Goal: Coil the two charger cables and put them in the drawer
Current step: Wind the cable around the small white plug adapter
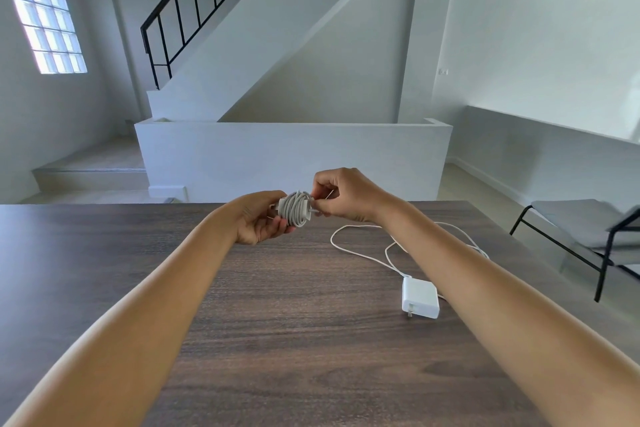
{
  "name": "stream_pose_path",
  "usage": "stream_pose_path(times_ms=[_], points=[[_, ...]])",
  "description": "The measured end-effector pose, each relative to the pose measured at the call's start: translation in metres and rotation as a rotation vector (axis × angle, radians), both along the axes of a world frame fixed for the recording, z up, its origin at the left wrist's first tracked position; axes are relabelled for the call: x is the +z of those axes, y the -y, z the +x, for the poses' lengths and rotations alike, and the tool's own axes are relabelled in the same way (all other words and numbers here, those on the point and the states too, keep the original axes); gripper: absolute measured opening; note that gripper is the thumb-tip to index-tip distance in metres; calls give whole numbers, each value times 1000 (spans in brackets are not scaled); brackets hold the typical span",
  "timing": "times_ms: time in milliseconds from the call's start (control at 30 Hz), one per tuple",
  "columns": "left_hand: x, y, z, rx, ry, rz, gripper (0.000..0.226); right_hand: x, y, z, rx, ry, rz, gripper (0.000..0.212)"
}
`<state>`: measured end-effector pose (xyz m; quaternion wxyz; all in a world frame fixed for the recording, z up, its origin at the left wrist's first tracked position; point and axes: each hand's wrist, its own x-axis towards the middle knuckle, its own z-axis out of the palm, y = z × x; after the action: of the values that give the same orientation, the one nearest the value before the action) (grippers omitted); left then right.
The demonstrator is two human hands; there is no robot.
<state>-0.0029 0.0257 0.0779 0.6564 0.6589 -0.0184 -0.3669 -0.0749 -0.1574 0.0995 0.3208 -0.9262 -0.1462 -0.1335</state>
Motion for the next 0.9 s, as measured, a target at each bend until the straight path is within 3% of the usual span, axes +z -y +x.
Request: stream_pose_path(times_ms=[167,467,833,900], points=[[4,0,-2,10,77,38,31,-3,3,0,9,-165,275,7],[3,1,-10,-10,170,101,25,-3,1,-1,-59,-287,316,11],[-1,7,-18,-7,138,80,27,7,0,-5,-42,-359,158,6],[1,8,-19,-8,166,108,25,8,0,-4,-63,-439,168,22]])
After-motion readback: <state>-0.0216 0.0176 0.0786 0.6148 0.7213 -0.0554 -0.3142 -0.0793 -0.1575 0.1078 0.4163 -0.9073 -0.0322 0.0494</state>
